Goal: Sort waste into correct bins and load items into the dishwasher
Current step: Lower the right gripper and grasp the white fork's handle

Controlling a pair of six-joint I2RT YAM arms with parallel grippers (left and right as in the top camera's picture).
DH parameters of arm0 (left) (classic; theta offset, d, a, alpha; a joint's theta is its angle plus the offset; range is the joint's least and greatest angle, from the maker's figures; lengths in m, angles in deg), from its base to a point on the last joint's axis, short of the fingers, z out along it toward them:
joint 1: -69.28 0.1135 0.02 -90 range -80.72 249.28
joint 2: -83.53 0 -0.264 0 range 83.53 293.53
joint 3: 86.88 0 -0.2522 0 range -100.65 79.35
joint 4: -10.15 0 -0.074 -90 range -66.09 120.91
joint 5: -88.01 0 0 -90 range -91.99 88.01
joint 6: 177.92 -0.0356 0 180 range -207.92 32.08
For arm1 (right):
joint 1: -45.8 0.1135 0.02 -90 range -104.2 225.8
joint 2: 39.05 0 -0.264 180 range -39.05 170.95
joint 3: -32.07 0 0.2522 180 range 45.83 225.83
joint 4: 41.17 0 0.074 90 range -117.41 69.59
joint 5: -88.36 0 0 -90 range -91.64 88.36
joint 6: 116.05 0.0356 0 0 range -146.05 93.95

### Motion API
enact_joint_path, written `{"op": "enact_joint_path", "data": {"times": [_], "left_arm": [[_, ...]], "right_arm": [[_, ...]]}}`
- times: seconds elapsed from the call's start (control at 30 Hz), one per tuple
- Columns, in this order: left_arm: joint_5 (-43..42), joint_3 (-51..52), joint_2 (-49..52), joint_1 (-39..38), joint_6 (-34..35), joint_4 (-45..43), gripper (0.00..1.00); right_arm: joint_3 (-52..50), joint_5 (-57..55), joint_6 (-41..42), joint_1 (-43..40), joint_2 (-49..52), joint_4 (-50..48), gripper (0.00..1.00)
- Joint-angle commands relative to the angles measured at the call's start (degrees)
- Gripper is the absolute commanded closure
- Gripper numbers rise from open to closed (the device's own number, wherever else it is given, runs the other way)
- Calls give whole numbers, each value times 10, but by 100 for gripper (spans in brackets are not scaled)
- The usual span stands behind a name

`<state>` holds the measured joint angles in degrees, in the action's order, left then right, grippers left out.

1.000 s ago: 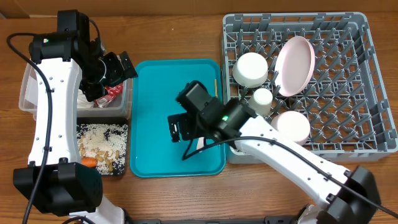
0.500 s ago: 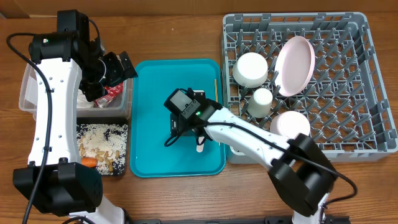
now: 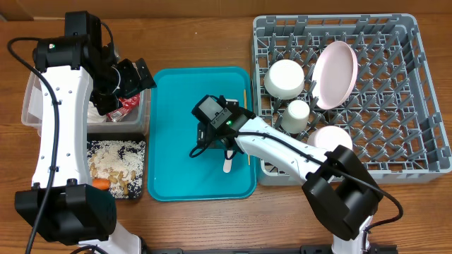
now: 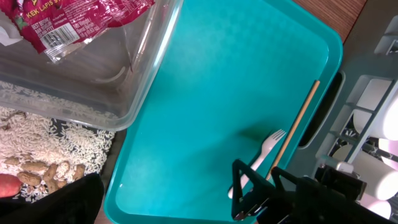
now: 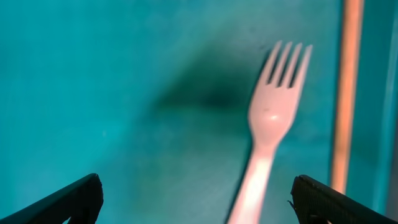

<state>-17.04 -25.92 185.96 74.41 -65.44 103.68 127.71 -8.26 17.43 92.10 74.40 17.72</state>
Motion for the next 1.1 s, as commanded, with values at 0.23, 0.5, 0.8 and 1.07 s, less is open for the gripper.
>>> {"op": "enact_joint_path", "data": {"times": [0.23, 0.5, 0.8, 1.07], "left_arm": [[-11, -12, 2, 0, 2, 1, 0], [-11, -12, 2, 0, 2, 1, 0], [-11, -12, 2, 0, 2, 1, 0], [-11, -12, 2, 0, 2, 1, 0]], "right_arm": [[-2, 22, 5, -2, 5, 0, 46], [-2, -38, 70, -2, 9, 27, 48], [-2, -39, 78, -2, 30, 15, 53], [-2, -39, 78, -3, 49, 11, 54]]}}
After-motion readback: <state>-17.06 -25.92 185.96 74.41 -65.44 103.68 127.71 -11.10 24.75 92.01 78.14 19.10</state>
